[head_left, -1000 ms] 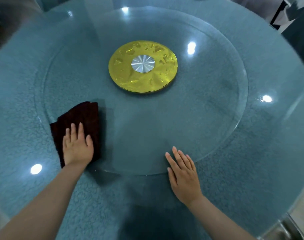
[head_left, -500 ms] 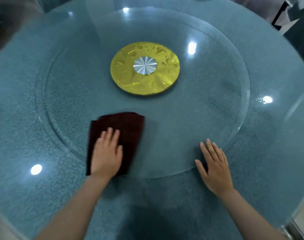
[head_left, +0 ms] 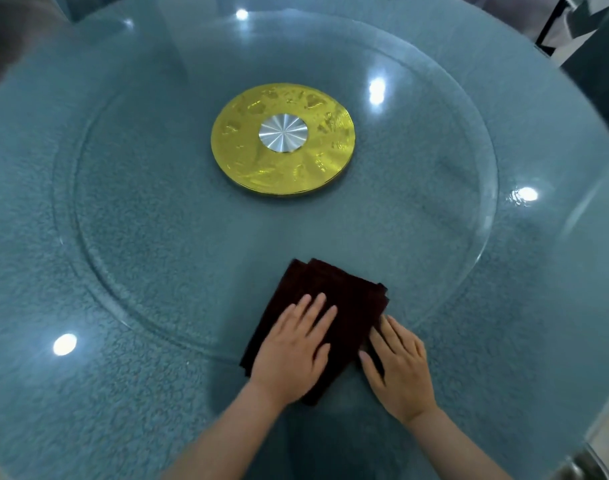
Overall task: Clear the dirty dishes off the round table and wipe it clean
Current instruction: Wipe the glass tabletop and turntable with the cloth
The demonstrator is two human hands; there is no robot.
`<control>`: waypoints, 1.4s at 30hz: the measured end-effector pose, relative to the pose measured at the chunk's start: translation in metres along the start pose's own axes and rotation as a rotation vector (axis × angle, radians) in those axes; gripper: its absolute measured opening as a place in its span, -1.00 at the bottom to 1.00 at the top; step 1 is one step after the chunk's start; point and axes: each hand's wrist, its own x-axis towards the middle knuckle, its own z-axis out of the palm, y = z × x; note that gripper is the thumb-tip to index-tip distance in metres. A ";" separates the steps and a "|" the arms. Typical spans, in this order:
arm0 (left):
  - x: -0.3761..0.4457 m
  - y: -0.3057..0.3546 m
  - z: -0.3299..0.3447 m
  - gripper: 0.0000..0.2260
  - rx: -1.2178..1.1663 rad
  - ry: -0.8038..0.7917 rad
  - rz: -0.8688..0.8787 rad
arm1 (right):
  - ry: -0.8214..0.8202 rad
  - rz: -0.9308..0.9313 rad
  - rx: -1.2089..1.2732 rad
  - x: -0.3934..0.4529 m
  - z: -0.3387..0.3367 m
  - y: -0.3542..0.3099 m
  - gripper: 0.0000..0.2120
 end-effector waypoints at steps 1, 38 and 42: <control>-0.001 -0.020 0.000 -0.47 -0.011 0.007 -0.056 | 0.008 -0.042 0.010 0.002 -0.002 0.003 -0.54; 0.189 -0.157 -0.050 -0.48 -0.054 0.058 -0.610 | -0.081 -0.341 0.019 0.013 -0.004 0.017 -0.51; 0.218 -0.032 -0.030 -0.44 -0.047 0.017 -0.188 | -0.085 -0.330 0.015 0.013 -0.003 0.017 -0.51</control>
